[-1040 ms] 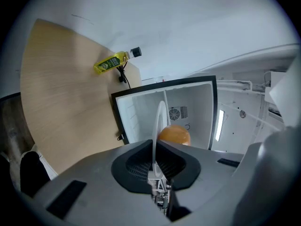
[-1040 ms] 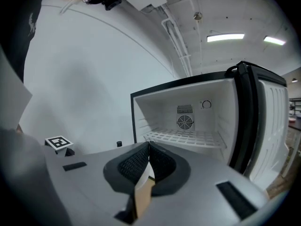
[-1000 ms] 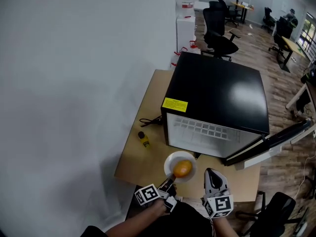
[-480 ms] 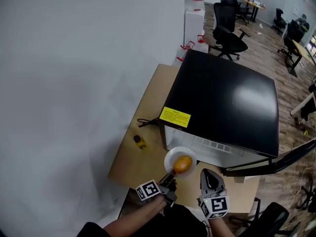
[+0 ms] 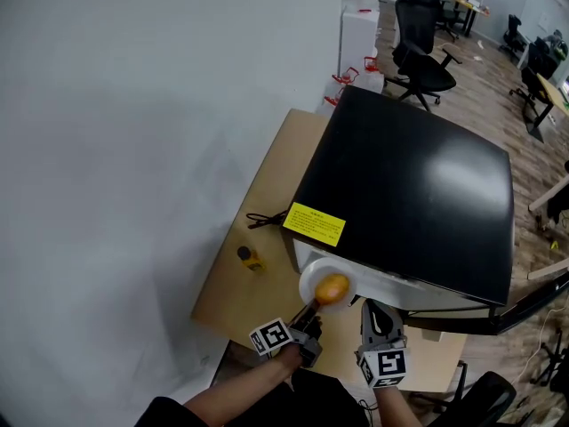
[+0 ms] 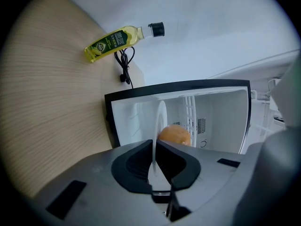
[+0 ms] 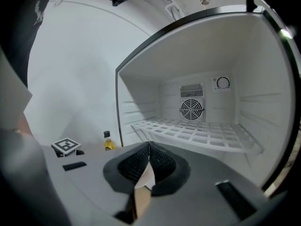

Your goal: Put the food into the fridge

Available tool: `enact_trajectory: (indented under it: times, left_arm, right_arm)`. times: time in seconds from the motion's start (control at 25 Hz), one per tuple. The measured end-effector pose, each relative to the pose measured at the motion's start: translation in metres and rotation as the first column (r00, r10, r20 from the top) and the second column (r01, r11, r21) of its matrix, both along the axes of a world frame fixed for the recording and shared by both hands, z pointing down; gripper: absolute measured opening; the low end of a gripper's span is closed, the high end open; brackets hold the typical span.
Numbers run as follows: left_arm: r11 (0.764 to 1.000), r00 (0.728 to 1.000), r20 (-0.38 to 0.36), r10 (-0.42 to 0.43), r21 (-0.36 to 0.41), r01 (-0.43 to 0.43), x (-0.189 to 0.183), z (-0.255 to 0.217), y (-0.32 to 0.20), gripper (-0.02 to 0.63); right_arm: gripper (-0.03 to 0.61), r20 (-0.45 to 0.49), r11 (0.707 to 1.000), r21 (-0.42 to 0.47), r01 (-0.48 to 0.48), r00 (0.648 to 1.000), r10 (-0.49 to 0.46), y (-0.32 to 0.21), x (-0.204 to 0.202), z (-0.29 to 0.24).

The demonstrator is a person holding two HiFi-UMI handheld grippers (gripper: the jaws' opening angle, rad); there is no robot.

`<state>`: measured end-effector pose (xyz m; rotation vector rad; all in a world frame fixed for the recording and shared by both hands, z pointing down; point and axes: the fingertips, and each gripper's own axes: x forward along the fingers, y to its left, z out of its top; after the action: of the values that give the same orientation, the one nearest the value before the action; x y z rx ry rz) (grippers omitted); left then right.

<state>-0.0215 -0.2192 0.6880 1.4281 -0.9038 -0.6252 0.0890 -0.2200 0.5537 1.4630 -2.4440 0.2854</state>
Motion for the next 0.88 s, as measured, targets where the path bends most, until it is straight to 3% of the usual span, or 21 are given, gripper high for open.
enact_trajectory:
  times: [0.28, 0.56, 0.88]
  left_arm:
    - [0.999, 0.999, -0.007, -0.04, -0.013, 0.039, 0.01, 0.014, -0.017, 0.025]
    - [0.997, 0.997, -0.011, -0.08, -0.018, 0.08, 0.015, 0.026, -0.036, 0.025]
    - [0.997, 0.998, 0.007, -0.07, -0.014, 0.07, 0.023, 0.034, -0.048, 0.025]
  right_arm:
    - [0.06, 0.04, 0.998, -0.047, -0.036, 0.998, 0.038, -0.008, 0.012, 0.017]
    - [0.06, 0.081, 0.99, -0.034, -0.134, 0.987, 0.137, -0.02, 0.023, 0.035]
    - [0.06, 0.057, 0.983, -0.03, -0.181, 0.982, 0.183, -0.024, 0.033, 0.058]
